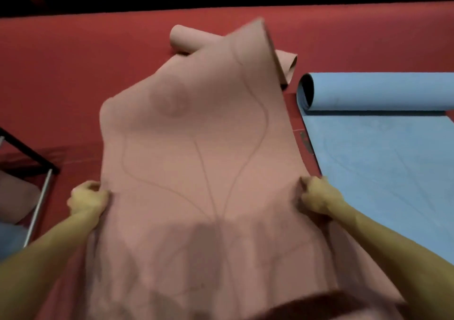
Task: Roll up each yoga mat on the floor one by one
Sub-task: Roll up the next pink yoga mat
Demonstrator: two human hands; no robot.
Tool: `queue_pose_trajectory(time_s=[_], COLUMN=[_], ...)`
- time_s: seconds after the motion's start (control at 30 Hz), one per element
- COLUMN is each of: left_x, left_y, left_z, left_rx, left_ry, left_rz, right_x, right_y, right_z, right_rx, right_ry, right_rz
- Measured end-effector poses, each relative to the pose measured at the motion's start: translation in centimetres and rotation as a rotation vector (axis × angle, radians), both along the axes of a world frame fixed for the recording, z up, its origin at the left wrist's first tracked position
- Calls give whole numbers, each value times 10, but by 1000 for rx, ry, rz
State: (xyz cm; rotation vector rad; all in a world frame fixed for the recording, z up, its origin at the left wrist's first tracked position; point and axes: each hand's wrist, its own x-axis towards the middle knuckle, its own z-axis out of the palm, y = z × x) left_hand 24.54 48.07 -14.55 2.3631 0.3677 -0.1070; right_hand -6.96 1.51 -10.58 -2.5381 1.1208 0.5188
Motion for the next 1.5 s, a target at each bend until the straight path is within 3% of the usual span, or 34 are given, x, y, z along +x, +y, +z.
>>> queue_pose_trajectory(time_s=[0.1,0.3,0.43,0.57,0.73,0.9,1.03,1.07,1.2,1.27,1.33,1.5], left_x=[-8,-3,1,33,80,131,149,152,166,171,173,155], left_y=[-15,-8,-4,-13,-53,-91,-108,-112,-122,-117,-111,-105], left_z=[6,20,24,25,54,101,117,116,102,97,93,111], left_rx=[42,65,117,-17,-207,-348,-610,-585,-35,-38,-143,-165], left_ry=[-14,188,207,255,131,-49,210,227,-17,-19,60,-92], left_rz=[-146,-166,-221,-249,-262,-252,-200,-219,-259,-240,-246,-254], right_x=[-36,-42,-22,44,127,187,206,208,178,153,131,90], right_y=[-5,16,16,0,-32,-63,-71,-71,-63,-64,-61,-63], right_z=[-12,5,28,62,105,138,129,125,104,84,65,44], right_rx=[59,-2,-55,89,-30,-15,3,-20,240,223,225,466], right_ry=[90,282,372,-91,-582,-829,-773,-756,-475,-308,-295,-258], right_rz=[-73,-22,90,58,-135,-345,-446,-492,-587,-457,-329,-332])
